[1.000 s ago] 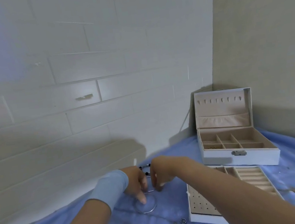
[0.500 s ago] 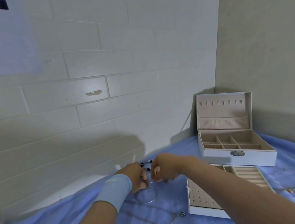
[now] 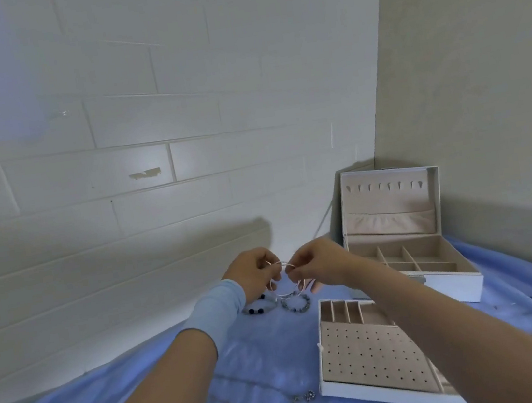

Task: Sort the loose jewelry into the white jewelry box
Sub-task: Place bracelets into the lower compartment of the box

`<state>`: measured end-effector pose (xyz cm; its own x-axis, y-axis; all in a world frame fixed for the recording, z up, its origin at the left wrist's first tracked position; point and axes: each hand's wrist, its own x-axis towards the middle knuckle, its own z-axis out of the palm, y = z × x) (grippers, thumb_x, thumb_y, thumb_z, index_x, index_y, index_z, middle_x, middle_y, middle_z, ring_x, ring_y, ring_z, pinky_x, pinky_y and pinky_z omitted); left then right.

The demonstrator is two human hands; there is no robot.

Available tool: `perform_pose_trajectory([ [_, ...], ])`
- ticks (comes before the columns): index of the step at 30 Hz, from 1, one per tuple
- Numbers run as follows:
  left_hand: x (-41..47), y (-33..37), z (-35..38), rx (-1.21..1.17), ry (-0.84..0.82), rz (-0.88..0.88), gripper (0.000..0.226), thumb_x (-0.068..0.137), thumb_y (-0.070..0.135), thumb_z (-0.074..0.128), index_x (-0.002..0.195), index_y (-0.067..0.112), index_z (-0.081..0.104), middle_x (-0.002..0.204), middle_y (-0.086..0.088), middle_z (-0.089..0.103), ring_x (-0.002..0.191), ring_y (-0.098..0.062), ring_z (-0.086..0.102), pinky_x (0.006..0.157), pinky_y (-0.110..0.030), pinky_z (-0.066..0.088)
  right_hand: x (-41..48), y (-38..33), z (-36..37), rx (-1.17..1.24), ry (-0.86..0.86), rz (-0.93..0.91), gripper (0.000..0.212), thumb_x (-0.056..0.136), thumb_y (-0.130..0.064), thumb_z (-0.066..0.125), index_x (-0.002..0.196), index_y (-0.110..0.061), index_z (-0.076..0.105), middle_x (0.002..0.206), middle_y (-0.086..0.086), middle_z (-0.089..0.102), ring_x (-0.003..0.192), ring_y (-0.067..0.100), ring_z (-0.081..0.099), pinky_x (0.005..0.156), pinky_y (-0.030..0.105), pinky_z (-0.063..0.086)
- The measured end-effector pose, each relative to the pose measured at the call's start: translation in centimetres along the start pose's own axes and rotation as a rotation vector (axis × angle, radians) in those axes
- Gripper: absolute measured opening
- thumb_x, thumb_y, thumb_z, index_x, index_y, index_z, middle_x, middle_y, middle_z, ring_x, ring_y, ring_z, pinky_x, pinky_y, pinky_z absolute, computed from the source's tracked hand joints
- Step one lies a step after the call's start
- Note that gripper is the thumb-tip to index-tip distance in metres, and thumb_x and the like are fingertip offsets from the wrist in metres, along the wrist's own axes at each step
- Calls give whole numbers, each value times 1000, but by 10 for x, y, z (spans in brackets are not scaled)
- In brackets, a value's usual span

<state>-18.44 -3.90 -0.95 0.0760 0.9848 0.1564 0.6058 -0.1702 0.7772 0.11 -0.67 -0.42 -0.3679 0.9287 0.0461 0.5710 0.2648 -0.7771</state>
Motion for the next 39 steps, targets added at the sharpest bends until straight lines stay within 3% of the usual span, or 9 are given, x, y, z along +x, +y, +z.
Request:
perform_pose_trajectory([
  [5, 25, 26, 19, -61, 23, 38, 18, 89, 12, 68, 105, 20, 69, 82, 0, 73, 63, -11, 70, 70, -27, 60, -4, 16, -39, 260, 135, 47, 17, 84, -12, 81, 88, 4, 74, 72, 15, 72, 58, 20, 70, 56, 29, 58],
  [9, 50, 47, 41, -7, 27, 42, 19, 91, 13, 66, 107, 21, 73, 78, -1, 74, 63, -12, 70, 68, -24, 59, -4, 32, -67, 247, 168, 97, 21, 87, -21, 79, 90, -1, 76, 76, 12, 75, 63, 21, 72, 52, 29, 55],
  [13, 80, 65, 65, -94, 29, -3, 19, 91, 11, 65, 104, 20, 76, 73, 2, 73, 65, -17, 71, 79, -34, 61, 1, 51, -93, 261, 237, 91, 11, 85, -10, 79, 89, -1, 76, 75, 16, 74, 59, 19, 69, 48, 24, 50],
  [17, 104, 80, 91, -153, -12, -7, 13, 90, 12, 68, 99, 17, 77, 79, -5, 74, 67, -20, 71, 72, -29, 61, 14, 75, -115, 241, 337, 127, 7, 83, 1, 77, 90, 1, 76, 68, 19, 70, 54, 21, 66, 54, 30, 60],
  [20, 121, 81, 112, -113, -87, -13, 22, 91, 14, 66, 112, 13, 73, 92, -8, 75, 77, -20, 73, 78, -31, 61, 26, 95, -125, 148, 403, 184, 4, 81, 0, 79, 81, -3, 76, 60, 10, 69, 48, 21, 65, 56, 34, 61],
  [24, 144, 73, 136, 223, -177, 16, 52, 93, 31, 63, 142, 19, 48, 133, -3, 56, 117, -22, 57, 95, -24, 41, 47, 121, -132, -12, 461, 257, 5, 83, -5, 79, 78, -8, 77, 63, 4, 72, 49, 21, 69, 55, 28, 60],
  [30, 162, 61, 152, 200, -178, -28, 51, 89, 31, 70, 130, 14, 45, 124, -5, 56, 100, -20, 54, 86, -30, 42, 79, 149, -125, -224, 459, 334, 5, 87, -13, 76, 90, -10, 80, 88, 7, 76, 71, 18, 67, 74, 27, 58],
  [33, 167, 53, 157, 265, -236, -21, 46, 88, 31, 69, 126, 14, 51, 122, -6, 57, 98, -21, 55, 84, -29, 43, 89, 154, -116, -348, 448, 384, 11, 89, -16, 74, 97, -10, 79, 94, 6, 74, 80, 17, 65, 69, 23, 50],
  [39, 167, 47, 157, 169, -273, 5, 50, 90, 32, 69, 133, 16, 50, 131, -3, 56, 107, -17, 53, 90, -25, 39, 91, 158, -109, -628, 323, 358, 18, 87, -34, 73, 99, -21, 75, 97, 4, 72, 89, 24, 68, 74, 30, 53],
])
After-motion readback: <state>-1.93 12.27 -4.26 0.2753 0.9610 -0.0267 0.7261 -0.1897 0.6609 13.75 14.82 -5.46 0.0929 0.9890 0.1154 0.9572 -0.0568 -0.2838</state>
